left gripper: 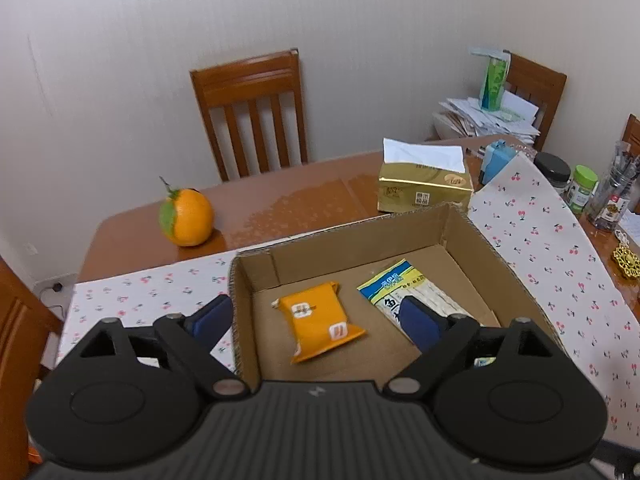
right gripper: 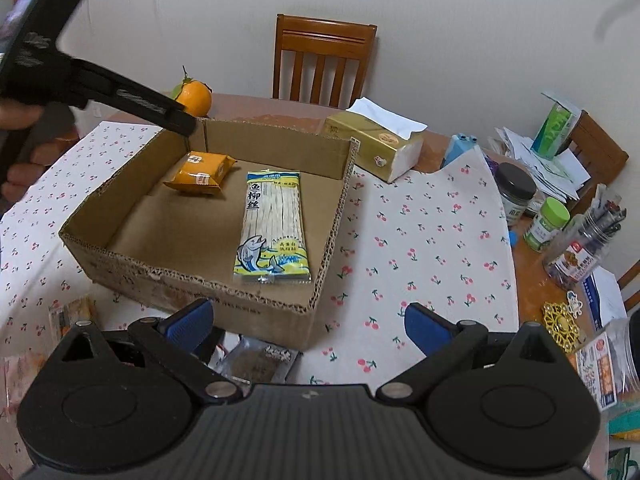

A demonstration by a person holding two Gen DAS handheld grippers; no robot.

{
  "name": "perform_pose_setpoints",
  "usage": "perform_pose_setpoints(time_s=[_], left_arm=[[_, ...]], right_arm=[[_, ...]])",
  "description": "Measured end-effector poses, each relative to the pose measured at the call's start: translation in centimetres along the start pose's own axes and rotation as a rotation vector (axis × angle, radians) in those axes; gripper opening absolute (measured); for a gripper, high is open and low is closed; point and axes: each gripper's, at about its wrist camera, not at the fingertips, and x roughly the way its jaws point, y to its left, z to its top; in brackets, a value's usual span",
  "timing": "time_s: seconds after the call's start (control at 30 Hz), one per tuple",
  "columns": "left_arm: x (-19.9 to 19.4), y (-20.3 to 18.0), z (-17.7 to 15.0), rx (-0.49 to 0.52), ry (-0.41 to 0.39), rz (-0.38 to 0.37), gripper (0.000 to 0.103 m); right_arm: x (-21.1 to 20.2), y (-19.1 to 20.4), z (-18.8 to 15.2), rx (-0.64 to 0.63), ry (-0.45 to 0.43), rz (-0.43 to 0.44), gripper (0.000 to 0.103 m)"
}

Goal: Organize snacks
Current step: 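Withdraw both tools from the box back toward the snack pile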

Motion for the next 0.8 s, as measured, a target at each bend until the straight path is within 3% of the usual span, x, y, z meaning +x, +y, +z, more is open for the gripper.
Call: perform_pose_setpoints(time_s=[0.4,0.8], left_arm=[[-6.5,-0.8,-6.2,-0.05,-0.001,0.062,0.092],[-9.8,-1.3,-14.2,-0.174,0.107,0.118,0.092]], right_arm=[[-0.8,-0.1,-3.5,0.003,0.021,0.009,0.103],[-0.4,-0.1,-7.0,-0.023,0.091,0.049,0.103]])
